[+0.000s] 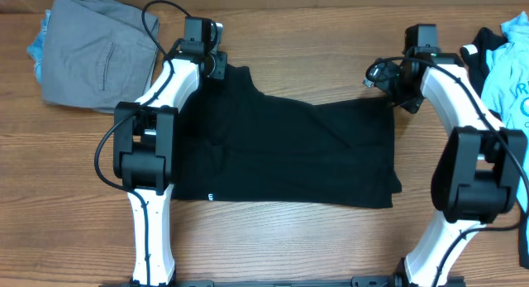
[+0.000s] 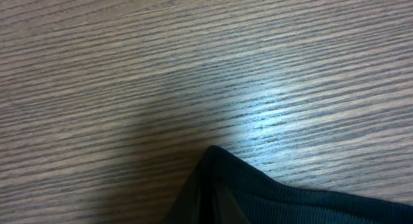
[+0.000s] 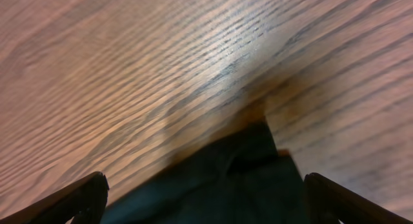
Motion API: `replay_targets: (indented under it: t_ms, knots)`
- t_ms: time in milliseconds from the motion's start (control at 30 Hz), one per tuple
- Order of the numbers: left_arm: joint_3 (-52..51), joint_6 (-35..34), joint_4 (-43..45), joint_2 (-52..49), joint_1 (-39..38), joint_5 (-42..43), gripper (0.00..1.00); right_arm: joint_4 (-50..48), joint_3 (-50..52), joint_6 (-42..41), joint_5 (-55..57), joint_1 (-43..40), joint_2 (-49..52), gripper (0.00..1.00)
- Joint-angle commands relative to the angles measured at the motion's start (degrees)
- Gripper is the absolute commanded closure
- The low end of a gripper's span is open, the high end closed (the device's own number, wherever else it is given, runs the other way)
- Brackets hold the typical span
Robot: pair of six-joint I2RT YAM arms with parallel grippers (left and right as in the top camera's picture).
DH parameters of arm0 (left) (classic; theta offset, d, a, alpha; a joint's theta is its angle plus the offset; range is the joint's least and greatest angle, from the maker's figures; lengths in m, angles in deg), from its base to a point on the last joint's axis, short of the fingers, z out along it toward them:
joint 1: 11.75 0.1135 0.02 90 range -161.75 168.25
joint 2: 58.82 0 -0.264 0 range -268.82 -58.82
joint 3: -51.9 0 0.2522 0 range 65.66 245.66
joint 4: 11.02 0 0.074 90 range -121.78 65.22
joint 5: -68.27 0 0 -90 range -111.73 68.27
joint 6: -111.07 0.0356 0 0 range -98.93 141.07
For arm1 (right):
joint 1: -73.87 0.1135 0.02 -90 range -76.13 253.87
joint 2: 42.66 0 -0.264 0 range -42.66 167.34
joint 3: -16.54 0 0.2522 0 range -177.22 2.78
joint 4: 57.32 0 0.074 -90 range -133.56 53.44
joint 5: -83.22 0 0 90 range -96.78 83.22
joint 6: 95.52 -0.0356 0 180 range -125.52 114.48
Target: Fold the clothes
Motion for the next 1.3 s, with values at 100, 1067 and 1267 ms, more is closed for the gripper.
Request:
replay_targets:
  t_ms: [100,1067,1267]
  knots:
    - [0.46,-0.17,-0.96,-1.29,0.63,-0.48,0.96,-1.6,-0.87,-0.26,-0.39,0.13,2.05,0.0]
    - [0.44,-0.17,-1.2,-1.29,0.61,-0.31,0.96,-5.62,-0.87,-2.86,1.51,0.35,7.23,0.33]
    - [0.44,-0.2,-1.2,-1.29,0.61,-0.31,0.96,-4.59,-0.87,-2.89,2.71,0.35,8.04,0.53]
